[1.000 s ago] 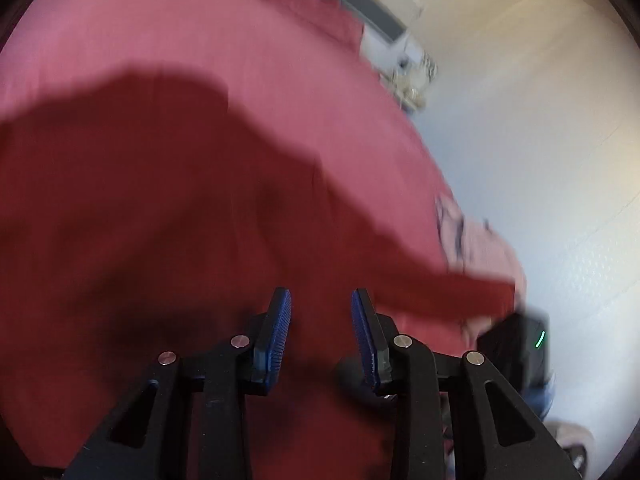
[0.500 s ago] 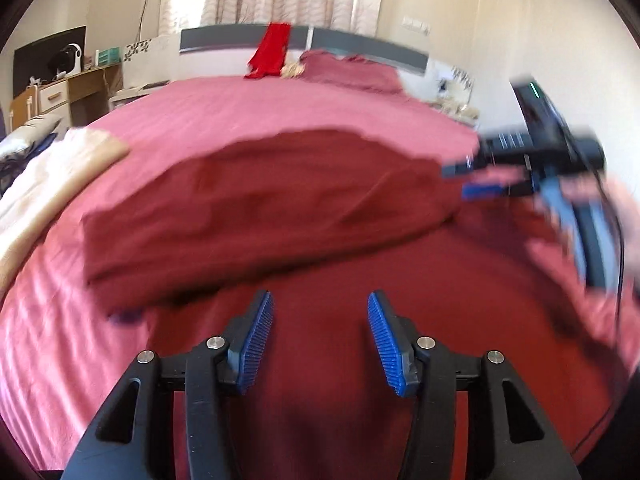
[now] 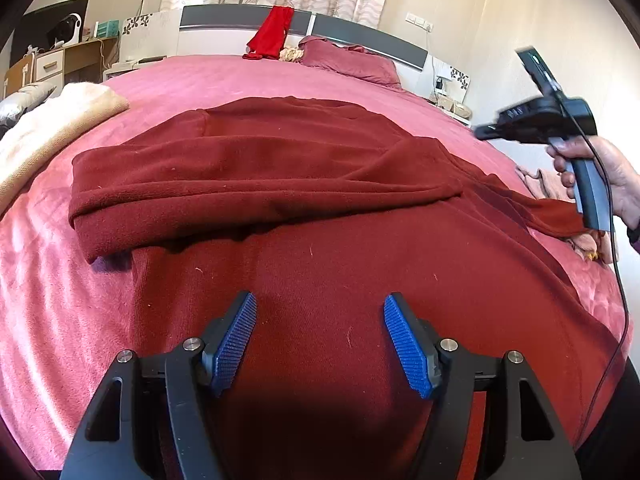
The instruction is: Fold clothes
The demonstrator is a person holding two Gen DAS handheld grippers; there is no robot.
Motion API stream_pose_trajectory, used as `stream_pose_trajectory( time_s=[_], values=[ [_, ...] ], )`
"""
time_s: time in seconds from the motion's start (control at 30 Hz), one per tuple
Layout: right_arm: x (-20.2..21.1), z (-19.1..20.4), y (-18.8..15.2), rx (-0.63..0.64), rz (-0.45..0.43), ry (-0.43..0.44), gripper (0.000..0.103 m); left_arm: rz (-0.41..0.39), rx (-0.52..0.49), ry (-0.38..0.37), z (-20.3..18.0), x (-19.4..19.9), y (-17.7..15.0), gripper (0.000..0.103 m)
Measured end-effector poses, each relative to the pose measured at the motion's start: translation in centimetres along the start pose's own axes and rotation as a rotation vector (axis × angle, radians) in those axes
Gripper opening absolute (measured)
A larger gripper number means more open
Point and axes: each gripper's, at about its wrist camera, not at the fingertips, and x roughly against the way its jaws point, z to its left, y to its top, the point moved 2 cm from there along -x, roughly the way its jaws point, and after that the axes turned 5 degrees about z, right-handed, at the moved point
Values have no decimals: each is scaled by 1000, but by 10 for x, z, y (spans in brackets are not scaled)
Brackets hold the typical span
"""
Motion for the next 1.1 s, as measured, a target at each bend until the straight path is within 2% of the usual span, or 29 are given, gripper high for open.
stream_pose_trajectory(
  time_s=[0.03, 0.13, 0.2, 0.27, 0.43, 0.47, 0.53, 0.57, 0.63, 0.73, 0.83, 0.87, 0.9, 0.97, 1.03, 1.1],
  values=[
    [-5, -15, -3, -43, 23, 8, 2, 1, -1, 0, 0, -1, 0, 70],
    [-23, -21, -16, -138, 93, 233, 9, 3, -3, -1, 0, -2, 1, 72],
    [-27, -4, -17, -124, 99, 370, 27, 4, -4, -1, -1, -3, 2, 73],
    [-30, 19, -17, -78, 108, 468, 28, 6, -6, -2, -1, -4, 3, 74],
    [-65, 63, -10, 43, 221, 310, 28, 10, -9, -3, -1, -7, 4, 75],
    [-69, 70, -13, 63, 236, 306, 28, 10, -9, -5, -1, -7, 4, 75],
    [-66, 80, -16, 117, 224, 297, 17, 9, -7, -9, -1, -7, 4, 75],
    [-63, 85, -17, 147, 211, 286, 7, 10, -6, -12, 0, -7, 4, 76],
    [-53, 91, -16, 198, 177, 266, 6, 11, -4, -14, 0, -7, 4, 77],
    [-22, 75, -3, 177, 66, 203, 6, 12, -5, -10, -1, -7, 4, 77],
    [-1, 43, 7, 132, -20, 67, 6, 14, -10, -1, -2, -7, 5, 77],
    [-1, 32, 8, 115, -19, 39, 6, 14, -12, 2, -3, -7, 5, 77],
    [-8, 22, 7, 92, 11, 54, 6, 21, -22, 17, -5, -7, 9, 77],
    [-32, 8, -3, 41, 124, 97, 10, 38, -50, 55, -10, -7, 18, 78],
    [-52, -1, -12, 6, 207, 88, 18, 56, -78, 93, -15, -6, 27, 78],
    [-52, -6, -14, -22, 188, 66, 20, 33, -122, 181, -14, -7, 39, 78]
  ],
)
